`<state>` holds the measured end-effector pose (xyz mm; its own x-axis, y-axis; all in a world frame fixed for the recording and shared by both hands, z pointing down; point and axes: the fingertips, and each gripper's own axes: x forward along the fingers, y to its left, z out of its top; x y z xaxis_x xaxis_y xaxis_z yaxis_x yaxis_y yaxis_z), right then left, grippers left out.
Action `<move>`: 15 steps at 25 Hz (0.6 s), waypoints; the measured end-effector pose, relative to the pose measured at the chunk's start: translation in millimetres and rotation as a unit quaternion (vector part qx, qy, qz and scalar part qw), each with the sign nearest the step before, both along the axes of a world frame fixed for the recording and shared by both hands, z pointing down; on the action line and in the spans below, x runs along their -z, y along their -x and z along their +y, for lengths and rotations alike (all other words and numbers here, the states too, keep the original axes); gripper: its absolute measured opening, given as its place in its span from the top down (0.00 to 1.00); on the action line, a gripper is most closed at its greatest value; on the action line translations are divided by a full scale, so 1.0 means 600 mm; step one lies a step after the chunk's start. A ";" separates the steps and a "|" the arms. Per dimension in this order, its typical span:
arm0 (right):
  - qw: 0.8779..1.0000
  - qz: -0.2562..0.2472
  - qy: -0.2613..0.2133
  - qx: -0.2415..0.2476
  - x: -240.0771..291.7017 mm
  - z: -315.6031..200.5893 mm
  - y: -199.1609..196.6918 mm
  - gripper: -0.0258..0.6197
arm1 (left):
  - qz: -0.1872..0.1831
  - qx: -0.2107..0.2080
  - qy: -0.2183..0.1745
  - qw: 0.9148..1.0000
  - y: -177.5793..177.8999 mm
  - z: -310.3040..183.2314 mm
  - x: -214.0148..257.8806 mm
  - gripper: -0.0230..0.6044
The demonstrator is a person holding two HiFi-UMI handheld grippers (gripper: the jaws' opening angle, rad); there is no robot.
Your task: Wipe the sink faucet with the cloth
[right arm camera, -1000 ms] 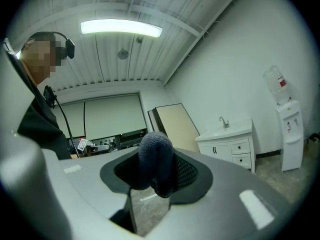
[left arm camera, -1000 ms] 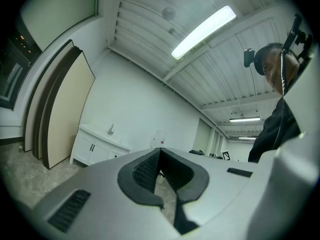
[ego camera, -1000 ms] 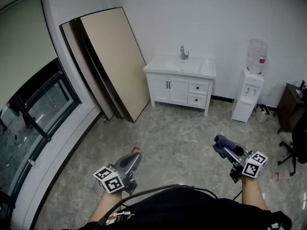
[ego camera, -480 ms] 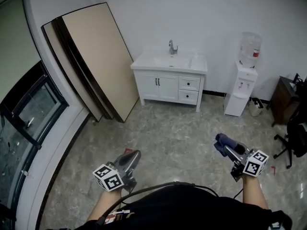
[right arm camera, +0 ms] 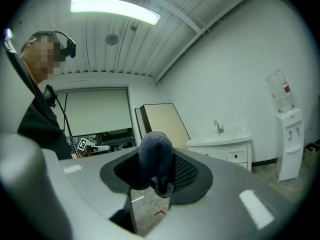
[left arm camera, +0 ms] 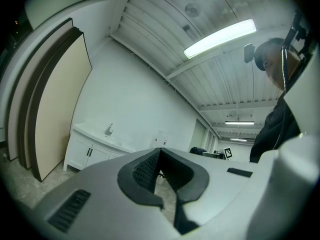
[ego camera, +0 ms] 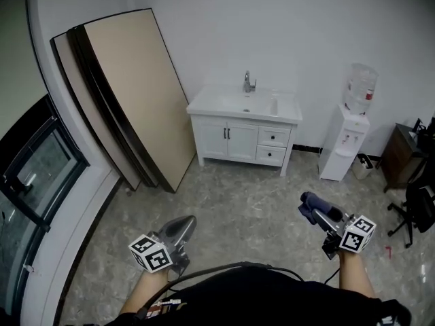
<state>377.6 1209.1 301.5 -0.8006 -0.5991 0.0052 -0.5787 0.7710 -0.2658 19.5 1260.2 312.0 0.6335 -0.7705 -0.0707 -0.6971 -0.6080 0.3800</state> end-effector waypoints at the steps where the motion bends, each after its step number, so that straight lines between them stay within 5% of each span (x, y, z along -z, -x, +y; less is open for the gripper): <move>1: 1.000 -0.005 -0.001 -0.002 0.005 -0.021 0.027 0.74 | 0.001 0.000 -0.001 1.000 0.028 -0.017 0.003 0.98; 8: 1.000 -0.001 -0.001 0.008 0.010 -0.113 0.193 0.74 | 0.000 0.016 0.004 1.000 0.199 -0.102 0.005 0.98; 15: 1.000 0.006 0.008 0.003 -0.005 -0.188 0.233 0.74 | 0.006 0.022 0.016 1.000 0.252 -0.173 -0.017 0.98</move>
